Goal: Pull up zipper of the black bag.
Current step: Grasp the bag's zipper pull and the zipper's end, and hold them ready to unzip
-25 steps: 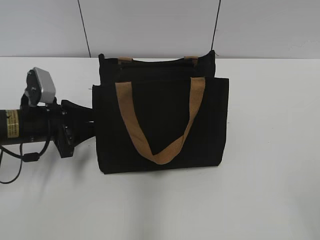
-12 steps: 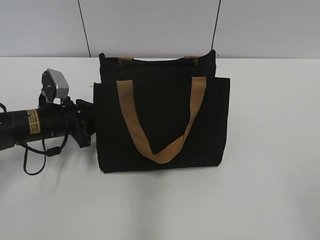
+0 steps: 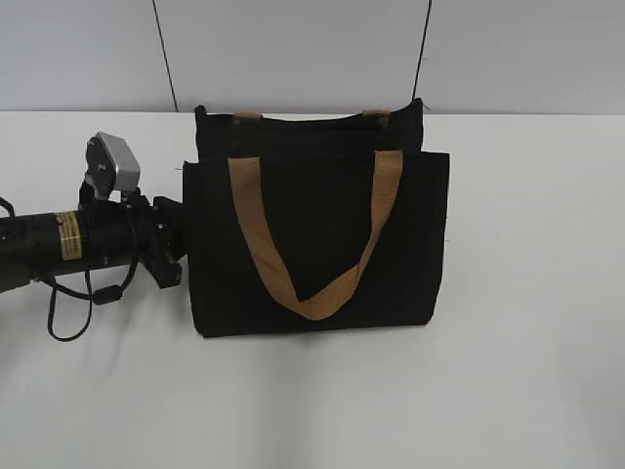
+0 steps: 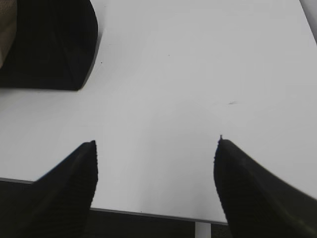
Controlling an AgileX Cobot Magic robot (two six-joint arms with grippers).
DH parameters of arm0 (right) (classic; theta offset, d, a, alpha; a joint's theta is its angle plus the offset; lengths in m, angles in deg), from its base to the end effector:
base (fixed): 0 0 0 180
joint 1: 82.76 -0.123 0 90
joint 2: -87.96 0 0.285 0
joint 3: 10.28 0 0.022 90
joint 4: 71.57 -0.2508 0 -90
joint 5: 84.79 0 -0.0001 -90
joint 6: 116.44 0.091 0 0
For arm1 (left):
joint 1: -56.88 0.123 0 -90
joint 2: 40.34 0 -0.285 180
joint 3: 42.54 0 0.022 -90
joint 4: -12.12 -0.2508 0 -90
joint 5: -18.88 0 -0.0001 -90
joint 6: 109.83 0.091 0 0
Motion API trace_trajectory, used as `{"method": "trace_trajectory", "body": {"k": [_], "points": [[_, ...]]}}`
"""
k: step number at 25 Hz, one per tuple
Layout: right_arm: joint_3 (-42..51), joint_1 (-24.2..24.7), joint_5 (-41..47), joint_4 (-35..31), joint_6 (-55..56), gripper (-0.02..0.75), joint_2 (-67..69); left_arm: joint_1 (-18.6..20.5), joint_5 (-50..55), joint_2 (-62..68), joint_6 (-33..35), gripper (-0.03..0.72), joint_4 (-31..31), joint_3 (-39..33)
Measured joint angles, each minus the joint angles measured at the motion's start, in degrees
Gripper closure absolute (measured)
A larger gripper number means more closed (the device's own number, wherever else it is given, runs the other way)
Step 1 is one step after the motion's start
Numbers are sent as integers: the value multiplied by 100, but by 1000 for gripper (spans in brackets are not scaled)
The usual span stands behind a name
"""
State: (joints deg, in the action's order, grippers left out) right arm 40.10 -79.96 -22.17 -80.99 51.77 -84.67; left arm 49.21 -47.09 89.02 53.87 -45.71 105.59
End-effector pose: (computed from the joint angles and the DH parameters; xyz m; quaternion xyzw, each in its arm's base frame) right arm -0.0037 0.0134 0.2668 -0.0712 0.8618 0.0185 0.5019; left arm 0.3237 -0.1145 0.0920 0.3932 0.6782 -0.3119 0.5368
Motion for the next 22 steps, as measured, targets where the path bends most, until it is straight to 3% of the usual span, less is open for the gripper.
{"method": "trace_trajectory", "body": {"k": [8,14,22], "points": [[0,0,0,0,0,182,0,-22,1267,-1496,-16,664,15,-293],[0,0,0,0,0,182,0,-22,2531,-2844,-613,664,-18,-335],[0,-39,-14,-58,92,182,0,-22,2819,-3572,-1079,664,-70,-335]]}}
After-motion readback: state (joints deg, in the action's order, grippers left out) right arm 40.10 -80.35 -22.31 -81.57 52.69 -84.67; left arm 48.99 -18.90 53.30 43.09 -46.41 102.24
